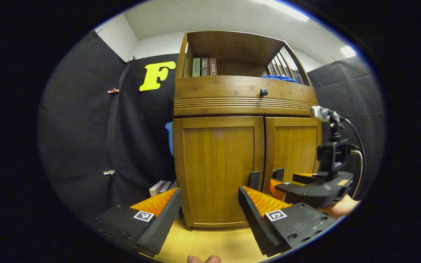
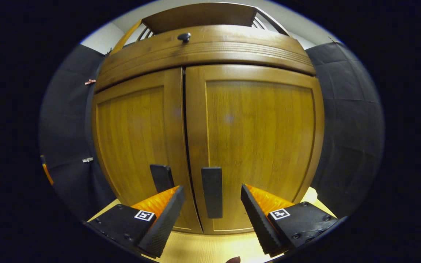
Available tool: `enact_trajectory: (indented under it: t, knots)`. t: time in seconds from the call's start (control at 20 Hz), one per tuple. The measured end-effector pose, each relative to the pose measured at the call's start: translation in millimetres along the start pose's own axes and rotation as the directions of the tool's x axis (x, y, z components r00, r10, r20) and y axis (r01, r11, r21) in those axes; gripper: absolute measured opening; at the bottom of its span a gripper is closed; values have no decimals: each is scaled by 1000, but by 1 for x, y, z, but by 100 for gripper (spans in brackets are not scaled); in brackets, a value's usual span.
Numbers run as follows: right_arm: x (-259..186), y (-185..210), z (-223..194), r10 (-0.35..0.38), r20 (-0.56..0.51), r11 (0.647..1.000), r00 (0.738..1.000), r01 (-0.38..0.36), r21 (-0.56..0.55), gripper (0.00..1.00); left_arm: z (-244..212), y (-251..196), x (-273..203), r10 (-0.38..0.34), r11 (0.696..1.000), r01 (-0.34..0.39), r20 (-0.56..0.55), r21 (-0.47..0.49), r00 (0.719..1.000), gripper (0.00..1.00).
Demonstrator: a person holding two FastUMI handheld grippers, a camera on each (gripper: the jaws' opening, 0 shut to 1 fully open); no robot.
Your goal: Open the right door of the double-door shoe cabinet with the right hand, and open the left door with the left hand.
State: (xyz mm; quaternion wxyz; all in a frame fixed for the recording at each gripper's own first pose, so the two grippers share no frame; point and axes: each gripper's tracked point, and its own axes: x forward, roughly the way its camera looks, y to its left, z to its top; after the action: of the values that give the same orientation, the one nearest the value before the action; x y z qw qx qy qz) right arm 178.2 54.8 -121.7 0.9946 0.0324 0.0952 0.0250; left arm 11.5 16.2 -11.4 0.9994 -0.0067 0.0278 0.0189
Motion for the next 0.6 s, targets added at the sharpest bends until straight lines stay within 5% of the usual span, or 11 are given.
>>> enact_trajectory:
  t: [0.1,0.3,0.55,0.6]
  knots:
    - [12,-1,-7,-6,-6,1000,1000,6,-2,96,-2,0,0,2,1000,-2,-6,-7,1000,93]
    - [29,0,-8,-17,7,1000,1000,17,-7,61,-4,1,0,6,1000,-6,-17,-8,1000,95]
    - [37,0,-7,-22,8,1000,1000,22,5,32,-4,1,-2,14,1000,-15,-19,-18,1000,95]
    - [35,0,-9,-16,5,1000,1000,16,3,36,-3,1,-2,17,1000,-17,-17,-22,1000,95]
